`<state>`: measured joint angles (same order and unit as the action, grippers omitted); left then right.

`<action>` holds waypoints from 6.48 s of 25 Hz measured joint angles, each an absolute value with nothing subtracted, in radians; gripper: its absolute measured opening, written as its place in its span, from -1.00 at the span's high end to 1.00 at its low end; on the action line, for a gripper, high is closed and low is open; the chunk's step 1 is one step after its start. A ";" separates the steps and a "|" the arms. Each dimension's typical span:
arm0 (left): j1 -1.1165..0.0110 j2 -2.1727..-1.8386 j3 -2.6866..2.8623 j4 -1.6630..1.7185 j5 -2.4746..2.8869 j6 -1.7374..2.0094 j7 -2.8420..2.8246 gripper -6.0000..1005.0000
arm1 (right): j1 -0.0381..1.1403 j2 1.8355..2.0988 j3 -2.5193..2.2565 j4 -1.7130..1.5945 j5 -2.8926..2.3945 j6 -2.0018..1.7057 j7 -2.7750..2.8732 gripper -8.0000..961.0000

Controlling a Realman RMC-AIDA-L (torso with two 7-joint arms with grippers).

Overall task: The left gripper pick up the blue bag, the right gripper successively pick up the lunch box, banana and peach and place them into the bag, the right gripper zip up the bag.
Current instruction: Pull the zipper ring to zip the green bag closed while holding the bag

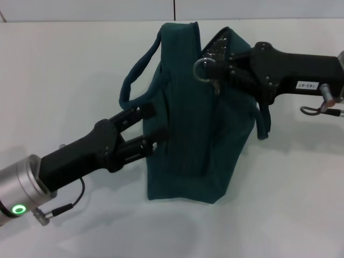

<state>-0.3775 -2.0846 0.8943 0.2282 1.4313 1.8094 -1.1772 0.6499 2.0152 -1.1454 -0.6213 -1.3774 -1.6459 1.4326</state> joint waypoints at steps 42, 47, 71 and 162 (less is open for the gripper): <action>-0.405 -2.091 0.900 0.230 1.390 1.753 -1.245 0.53 | 0.691 2.015 -1.157 -0.530 -1.342 -1.626 1.423 0.91; -0.405 -2.091 0.901 0.230 1.392 1.755 -1.241 0.66 | 0.679 2.014 -1.157 -0.527 -1.314 -1.629 1.427 0.91; -0.417 -2.091 0.937 0.231 1.408 1.759 -1.235 0.88 | 0.678 2.011 -1.155 -0.525 -1.273 -1.641 1.505 0.90; -0.294 -2.069 0.827 0.240 1.393 1.796 -1.273 0.38 | 0.630 2.013 -1.119 -0.531 -1.263 -1.382 1.688 0.88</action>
